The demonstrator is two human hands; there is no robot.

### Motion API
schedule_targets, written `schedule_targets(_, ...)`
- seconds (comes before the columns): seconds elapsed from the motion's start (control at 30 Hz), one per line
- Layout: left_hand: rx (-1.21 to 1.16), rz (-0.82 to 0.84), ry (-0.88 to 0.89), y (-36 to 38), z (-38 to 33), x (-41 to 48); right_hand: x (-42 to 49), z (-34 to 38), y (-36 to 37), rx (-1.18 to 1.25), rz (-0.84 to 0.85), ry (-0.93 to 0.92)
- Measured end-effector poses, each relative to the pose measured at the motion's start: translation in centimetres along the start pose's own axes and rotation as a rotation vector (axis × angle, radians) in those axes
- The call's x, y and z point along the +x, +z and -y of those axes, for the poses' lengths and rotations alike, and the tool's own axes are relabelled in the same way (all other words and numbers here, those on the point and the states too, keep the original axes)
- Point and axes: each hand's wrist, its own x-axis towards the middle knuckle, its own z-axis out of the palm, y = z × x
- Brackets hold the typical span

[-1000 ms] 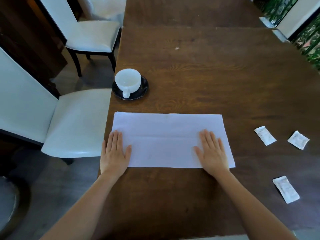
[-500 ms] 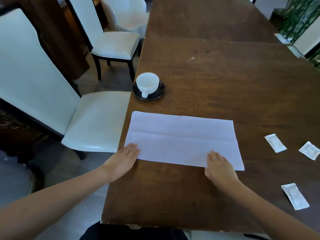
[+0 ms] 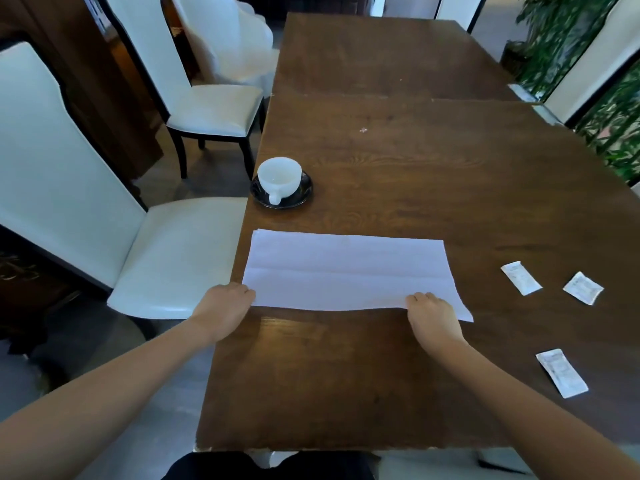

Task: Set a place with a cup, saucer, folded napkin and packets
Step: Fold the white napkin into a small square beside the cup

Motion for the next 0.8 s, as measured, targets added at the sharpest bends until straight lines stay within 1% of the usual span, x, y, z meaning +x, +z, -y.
schedule_targets(0.03, -0.013, 0.002, 0.001, -0.1, 0.2, 0.1, 0.0, -0.5, -0.4, -0.024, 0.010, 0.029)
schedule_targets(0.1, -0.083, -0.050, -0.039, -0.9, 0.9, 0.3, 0.2, -1.9, -1.4, -0.066, 0.007, 0.098)
schedule_targets(0.17, -0.259, -0.157, -0.121, -2.4, 2.2, 1.0, 0.6, -3.8, -2.6, -0.041, -0.044, 0.150)
schedule_targets(0.23, -0.418, -0.257, -0.180, -4.7, 3.8, 1.7, 1.5, -5.8, -4.0, -0.009, -0.122, 0.149)
schedule_targets(0.3, -0.457, -0.317, -0.175, -7.4, 5.0, 2.4, 2.5, -7.6, -5.8, 0.095, -0.183, 0.141)
schedule_targets(0.43, -0.402, -0.410, -0.121, -12.2, 6.5, 2.1, 3.1, -10.0, -10.3, 0.396, -0.216, 0.111)
schedule_targets(0.53, -0.484, -0.476, -0.093, -14.1, 7.8, 1.0, 3.0, -11.4, -12.8, 0.586, -0.267, 0.059)
schedule_targets(0.63, -0.540, -0.469, -0.055, -14.8, 9.0, 0.6, 3.8, -12.1, -14.0, 0.670, -0.224, 0.021)
schedule_targets(0.73, -0.530, -0.415, -0.089, -14.3, 9.6, 2.1, 6.1, -11.8, -13.5, 0.581, -0.160, -0.013)
schedule_targets(0.8, -0.512, -0.314, -0.130, -13.8, 9.6, 3.8, 8.0, -11.2, -12.7, 0.532, -0.120, -0.023)
